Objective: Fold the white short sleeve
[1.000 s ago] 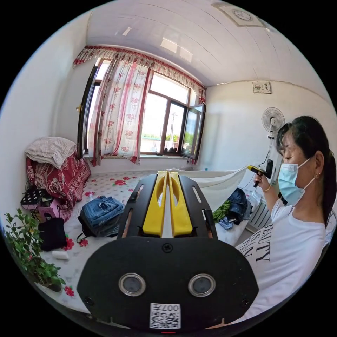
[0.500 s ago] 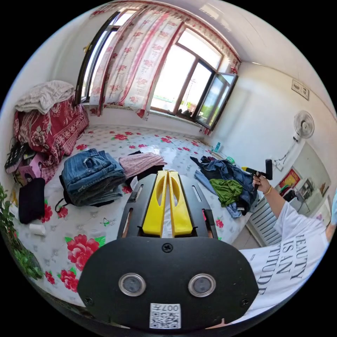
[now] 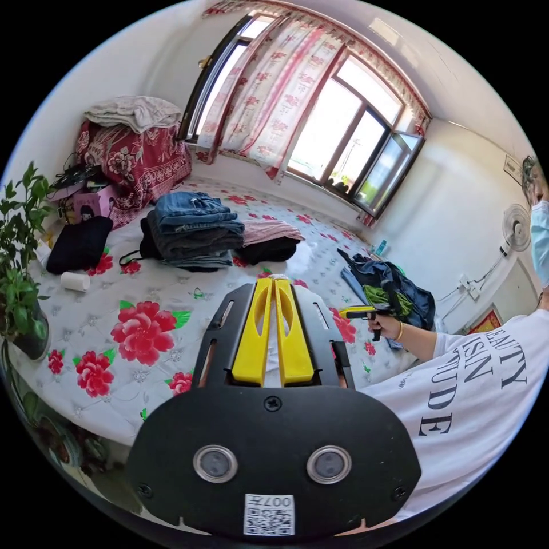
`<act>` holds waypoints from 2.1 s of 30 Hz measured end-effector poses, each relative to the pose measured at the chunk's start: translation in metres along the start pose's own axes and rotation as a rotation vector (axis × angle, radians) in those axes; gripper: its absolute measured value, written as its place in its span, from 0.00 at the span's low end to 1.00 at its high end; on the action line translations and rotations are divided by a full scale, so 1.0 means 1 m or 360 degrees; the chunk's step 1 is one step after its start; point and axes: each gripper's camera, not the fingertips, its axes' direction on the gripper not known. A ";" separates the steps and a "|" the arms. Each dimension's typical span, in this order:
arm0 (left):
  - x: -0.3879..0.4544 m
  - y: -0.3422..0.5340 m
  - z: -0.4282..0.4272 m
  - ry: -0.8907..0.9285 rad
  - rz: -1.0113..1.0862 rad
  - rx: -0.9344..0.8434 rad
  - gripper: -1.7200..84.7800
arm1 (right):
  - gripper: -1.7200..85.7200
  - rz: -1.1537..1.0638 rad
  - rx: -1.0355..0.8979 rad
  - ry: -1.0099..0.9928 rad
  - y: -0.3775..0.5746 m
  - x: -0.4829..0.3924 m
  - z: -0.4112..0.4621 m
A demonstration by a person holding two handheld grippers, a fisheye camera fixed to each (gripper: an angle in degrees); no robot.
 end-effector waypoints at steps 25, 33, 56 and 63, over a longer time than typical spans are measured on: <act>-0.117 -0.123 -0.066 0.0096 -0.0345 0.0393 0.01 | 0.02 -0.0170 0.0781 0.0099 -0.083 -0.022 -0.254; 0.027 -0.212 -0.145 0.0417 0.0340 0.0643 0.01 | 0.02 -0.0632 0.1274 0.0816 0.006 -0.190 -0.491; 0.018 0.110 -0.113 0.0423 0.0114 -0.0144 0.01 | 0.02 0.0145 0.0633 0.0523 0.316 -0.153 -0.312; -0.031 0.128 -0.052 0.0381 -0.0096 -0.0389 0.01 | 0.02 0.0344 0.0489 0.0317 0.308 -0.094 -0.275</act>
